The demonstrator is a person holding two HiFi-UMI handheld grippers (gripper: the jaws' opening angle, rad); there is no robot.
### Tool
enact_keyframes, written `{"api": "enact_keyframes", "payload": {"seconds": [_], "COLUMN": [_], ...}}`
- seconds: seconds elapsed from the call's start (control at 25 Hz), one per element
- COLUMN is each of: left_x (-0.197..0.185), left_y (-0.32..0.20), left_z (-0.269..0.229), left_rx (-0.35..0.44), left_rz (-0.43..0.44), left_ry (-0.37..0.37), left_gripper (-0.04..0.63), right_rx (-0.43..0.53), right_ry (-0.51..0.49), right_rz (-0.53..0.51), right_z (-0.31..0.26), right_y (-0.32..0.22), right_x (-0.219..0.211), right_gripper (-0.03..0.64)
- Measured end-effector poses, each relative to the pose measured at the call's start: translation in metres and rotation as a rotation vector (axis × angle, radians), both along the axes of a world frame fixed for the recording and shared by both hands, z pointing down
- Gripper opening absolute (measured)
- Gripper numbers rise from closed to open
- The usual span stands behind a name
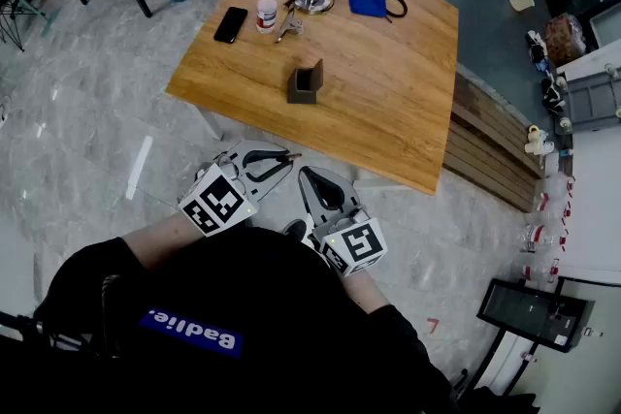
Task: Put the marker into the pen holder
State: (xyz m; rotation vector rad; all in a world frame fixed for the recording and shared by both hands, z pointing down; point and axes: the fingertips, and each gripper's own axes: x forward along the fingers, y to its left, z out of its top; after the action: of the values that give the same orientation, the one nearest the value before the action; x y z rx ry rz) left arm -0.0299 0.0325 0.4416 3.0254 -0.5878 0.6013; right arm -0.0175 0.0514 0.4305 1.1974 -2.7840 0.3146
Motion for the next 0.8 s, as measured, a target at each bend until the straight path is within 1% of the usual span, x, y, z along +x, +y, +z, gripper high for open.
{"api": "enact_keyframes", "payload": {"seconds": [0.24,0.52,0.8], "left_x": [0.006,0.013,0.024], "left_y": [0.001,0.0,-0.008], "left_z": [-0.002,-0.002,-0.002], "left_rx": [0.0,0.008,0.023], "left_rz": [0.002,0.004,-0.024], "left_ry": [0.01,0.007,-0.005], "left_gripper": [0.067,0.067,0.067], "right_rx": [-0.013,-0.01,-0.008], "right_ry": [-0.016,-0.025,-0.039], "right_rz": [0.019,0.014,-0.001], "right_z": [0.001,0.001,0.002], "right_y": [-0.001,-0.005,-0.008], "right_x": [0.008,0.013,0.026], "right_gripper": [0.005,0.005,0.006]}}
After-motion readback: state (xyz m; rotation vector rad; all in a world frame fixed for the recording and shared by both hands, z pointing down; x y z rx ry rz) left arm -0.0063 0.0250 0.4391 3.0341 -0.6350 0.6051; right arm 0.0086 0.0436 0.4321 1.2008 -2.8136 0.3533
